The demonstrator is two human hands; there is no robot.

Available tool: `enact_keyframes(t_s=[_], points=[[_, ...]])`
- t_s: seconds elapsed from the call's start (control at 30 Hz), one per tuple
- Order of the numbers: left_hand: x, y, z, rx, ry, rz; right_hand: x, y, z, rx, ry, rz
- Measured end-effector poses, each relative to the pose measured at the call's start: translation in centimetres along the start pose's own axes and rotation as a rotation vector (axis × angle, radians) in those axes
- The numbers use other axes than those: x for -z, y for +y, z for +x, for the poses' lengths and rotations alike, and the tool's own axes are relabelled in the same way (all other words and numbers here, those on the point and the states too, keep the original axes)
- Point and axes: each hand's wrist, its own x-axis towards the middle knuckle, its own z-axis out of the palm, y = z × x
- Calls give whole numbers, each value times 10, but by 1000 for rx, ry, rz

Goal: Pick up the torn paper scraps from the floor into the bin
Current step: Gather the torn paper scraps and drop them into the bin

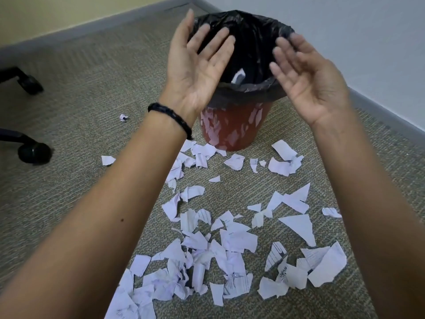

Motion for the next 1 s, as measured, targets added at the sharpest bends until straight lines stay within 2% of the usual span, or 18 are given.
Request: enact_keyframes(t_s=[0.1, 0.2, 0.3, 0.4, 0.5, 0.57, 0.63, 0.73, 1.0], points=[[32, -6, -5, -42, 70, 185, 29, 2, -3, 33, 172, 101], [79, -21, -13, -50, 225, 434, 68, 13, -4, 27, 388, 32], [134, -41, -17, 27, 345, 849, 109, 33, 2, -89, 525, -251], [181, -55, -17, 177, 426, 1273, 145, 57, 12, -272, 566, -669], [216, -59, -6, 295, 371, 1624, 179, 84, 21, -316, 458, -1088], [233, -59, 1, 373, 261, 1968, 199, 97, 25, -333, 258, -1453], [247, -59, 11, 460, 208, 2171, 214, 106, 32, -416, 98, -1736], [263, -65, 20, 511, 234, 2147, 224, 115, 40, -490, 2, -1871], [302, -79, 20, 531, 228, 2124, 240, 116, 73, -611, -138, -1986]])
